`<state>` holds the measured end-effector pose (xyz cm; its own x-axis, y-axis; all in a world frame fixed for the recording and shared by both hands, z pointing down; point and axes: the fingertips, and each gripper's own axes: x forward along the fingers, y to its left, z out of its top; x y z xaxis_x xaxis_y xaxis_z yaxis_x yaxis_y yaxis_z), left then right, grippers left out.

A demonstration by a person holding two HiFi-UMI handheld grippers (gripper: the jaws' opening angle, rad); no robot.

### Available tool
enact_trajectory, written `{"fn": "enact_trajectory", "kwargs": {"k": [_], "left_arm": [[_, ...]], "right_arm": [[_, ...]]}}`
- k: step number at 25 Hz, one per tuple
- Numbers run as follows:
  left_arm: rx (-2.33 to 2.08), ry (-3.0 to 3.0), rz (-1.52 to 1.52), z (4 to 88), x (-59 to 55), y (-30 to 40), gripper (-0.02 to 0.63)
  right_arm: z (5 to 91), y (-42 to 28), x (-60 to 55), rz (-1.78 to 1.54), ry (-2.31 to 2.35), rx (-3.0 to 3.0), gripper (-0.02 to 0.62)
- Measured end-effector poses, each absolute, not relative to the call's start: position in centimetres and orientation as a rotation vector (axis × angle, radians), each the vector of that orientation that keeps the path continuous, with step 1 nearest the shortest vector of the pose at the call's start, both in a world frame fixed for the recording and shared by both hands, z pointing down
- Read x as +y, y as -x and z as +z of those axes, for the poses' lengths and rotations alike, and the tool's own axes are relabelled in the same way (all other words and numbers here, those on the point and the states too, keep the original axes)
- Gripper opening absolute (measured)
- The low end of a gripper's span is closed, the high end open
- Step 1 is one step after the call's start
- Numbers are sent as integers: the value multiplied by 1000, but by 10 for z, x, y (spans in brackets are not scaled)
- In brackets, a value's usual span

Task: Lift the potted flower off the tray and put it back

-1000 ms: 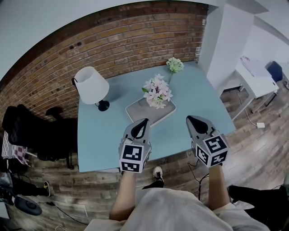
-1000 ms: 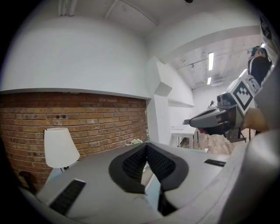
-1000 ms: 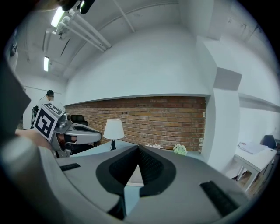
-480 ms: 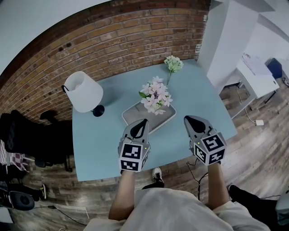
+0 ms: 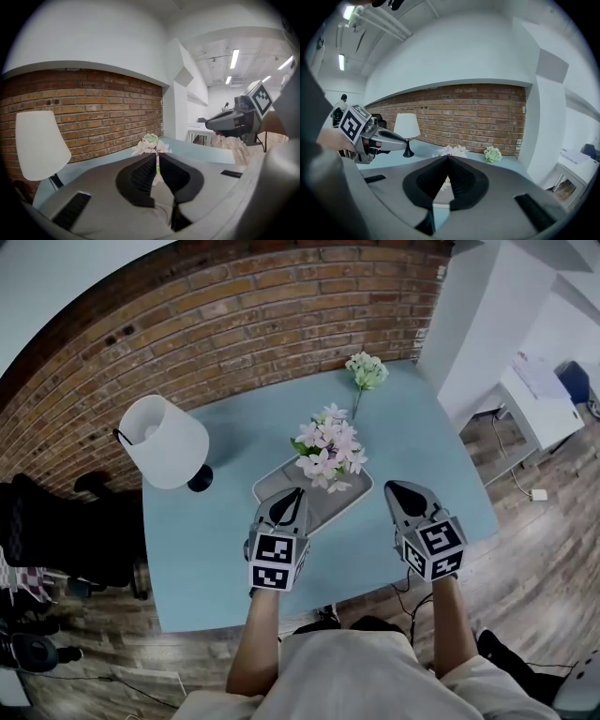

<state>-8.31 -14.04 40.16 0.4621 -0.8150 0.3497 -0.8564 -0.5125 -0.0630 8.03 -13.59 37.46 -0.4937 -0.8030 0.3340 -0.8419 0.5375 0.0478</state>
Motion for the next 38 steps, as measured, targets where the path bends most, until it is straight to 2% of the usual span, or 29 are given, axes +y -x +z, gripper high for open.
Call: {"fn": "enact_trajectory", "kwargs": {"k": [4,7,15,18,29,38], "left_arm": [[-1461,-2556,543,426,-161,95,83],[-1436,-2543,582,443,-173,104,118],[-1376,-2522,621,484,-206,109,167],[-1347,-2526,651,503,-217,107,186],[-1238,-2461,793,571,-239,105,256],[-1127,-2483,769,604,-252,96,310]], "right_arm": [[392,-82,-156,209,-1358,-2440,27],[407,-82,-169,219,-1329,-2426,82],[450,-82,-201,266,-1216,-2421,140],[471,-83,-216,276,-1175,-2412,143],[531,-68,-257,330,-948,-2437,213],[576,-55,-280,377,-840,-2474,250]]}}
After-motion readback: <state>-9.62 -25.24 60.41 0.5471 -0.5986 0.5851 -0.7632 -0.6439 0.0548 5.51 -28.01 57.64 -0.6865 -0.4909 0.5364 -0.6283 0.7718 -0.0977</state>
